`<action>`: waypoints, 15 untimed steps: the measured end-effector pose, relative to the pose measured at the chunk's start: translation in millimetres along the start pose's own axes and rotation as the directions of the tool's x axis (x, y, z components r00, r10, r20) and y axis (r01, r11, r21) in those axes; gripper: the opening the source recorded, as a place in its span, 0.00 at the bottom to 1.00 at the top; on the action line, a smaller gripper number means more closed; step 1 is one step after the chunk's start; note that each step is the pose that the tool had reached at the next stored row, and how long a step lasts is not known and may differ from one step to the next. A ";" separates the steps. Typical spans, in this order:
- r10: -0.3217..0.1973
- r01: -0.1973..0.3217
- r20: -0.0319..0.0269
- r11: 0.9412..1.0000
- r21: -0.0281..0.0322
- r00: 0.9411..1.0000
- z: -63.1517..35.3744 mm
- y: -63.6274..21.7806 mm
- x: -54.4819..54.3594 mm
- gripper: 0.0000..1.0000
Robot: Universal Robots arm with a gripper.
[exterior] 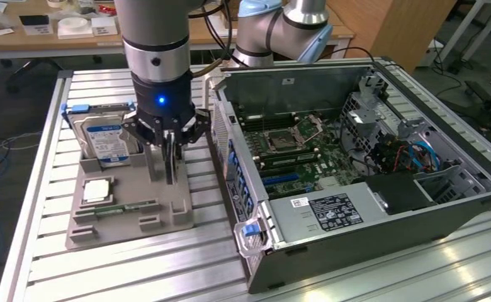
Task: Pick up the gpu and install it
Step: 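Pick up the gpu and move the gpu toward the slot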
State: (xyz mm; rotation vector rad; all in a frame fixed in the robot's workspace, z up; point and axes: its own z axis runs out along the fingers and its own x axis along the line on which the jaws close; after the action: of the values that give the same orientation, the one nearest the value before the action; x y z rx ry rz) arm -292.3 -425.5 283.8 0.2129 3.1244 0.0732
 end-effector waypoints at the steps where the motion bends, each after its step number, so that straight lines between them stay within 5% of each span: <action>1: 0.000 0.000 0.000 1.000 0.000 1.000 -0.1 0.0 0.0 0.29; 11: 0.000 0.000 0.000 1.000 -0.001 1.000 0.0 0.0 0.1 0.29; 15: 0.000 0.000 -0.002 1.000 -0.019 1.000 1.7 -1.2 1.1 0.29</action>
State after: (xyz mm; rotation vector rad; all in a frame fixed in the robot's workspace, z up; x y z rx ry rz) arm -293.5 -426.5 282.0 0.2126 3.1247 0.1037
